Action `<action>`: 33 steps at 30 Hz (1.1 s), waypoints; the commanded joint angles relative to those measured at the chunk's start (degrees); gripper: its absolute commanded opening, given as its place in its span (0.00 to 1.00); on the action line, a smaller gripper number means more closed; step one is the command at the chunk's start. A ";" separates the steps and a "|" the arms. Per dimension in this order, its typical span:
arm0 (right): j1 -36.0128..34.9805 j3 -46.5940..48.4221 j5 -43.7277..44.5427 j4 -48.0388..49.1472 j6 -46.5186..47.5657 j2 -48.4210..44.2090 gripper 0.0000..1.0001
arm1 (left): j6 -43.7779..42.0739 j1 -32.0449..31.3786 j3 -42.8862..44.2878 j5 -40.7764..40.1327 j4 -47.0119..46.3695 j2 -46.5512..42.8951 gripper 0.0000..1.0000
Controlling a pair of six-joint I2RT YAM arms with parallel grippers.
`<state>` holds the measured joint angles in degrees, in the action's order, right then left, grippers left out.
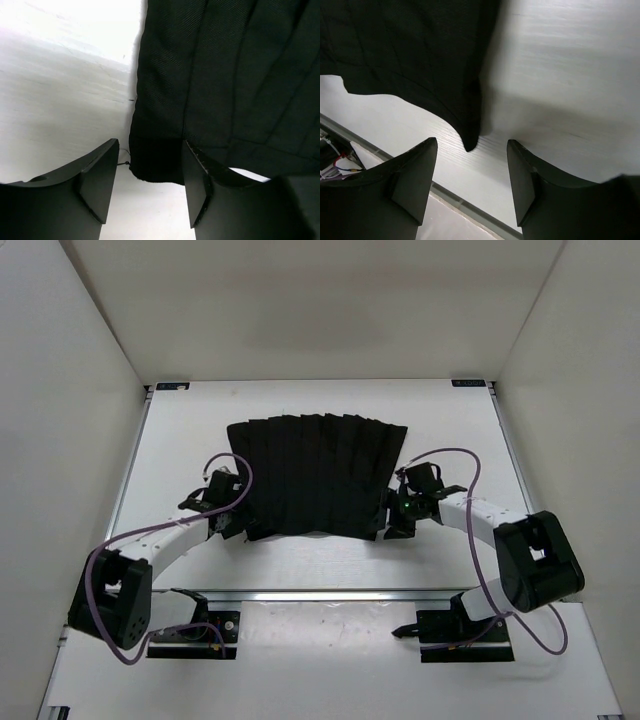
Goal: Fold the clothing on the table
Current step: Fold the skirt
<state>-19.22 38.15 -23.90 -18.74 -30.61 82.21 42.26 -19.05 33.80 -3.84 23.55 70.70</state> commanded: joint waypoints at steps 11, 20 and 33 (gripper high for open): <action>-1.44 11.40 -0.80 -2.95 2.12 3.41 0.00 | 4.60 -2.32 8.36 -2.76 0.87 4.37 0.00; 11.13 19.70 -4.57 -16.49 9.42 -2.40 0.00 | 0.10 2.96 15.79 1.10 7.04 1.03 0.00; 8.22 13.95 -7.46 -47.16 7.83 -30.37 0.00 | 4.77 -4.16 14.52 7.88 31.29 -25.10 0.00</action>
<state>-14.24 46.63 -31.38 -56.75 -24.21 53.47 46.30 -23.62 41.43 6.85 48.90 46.15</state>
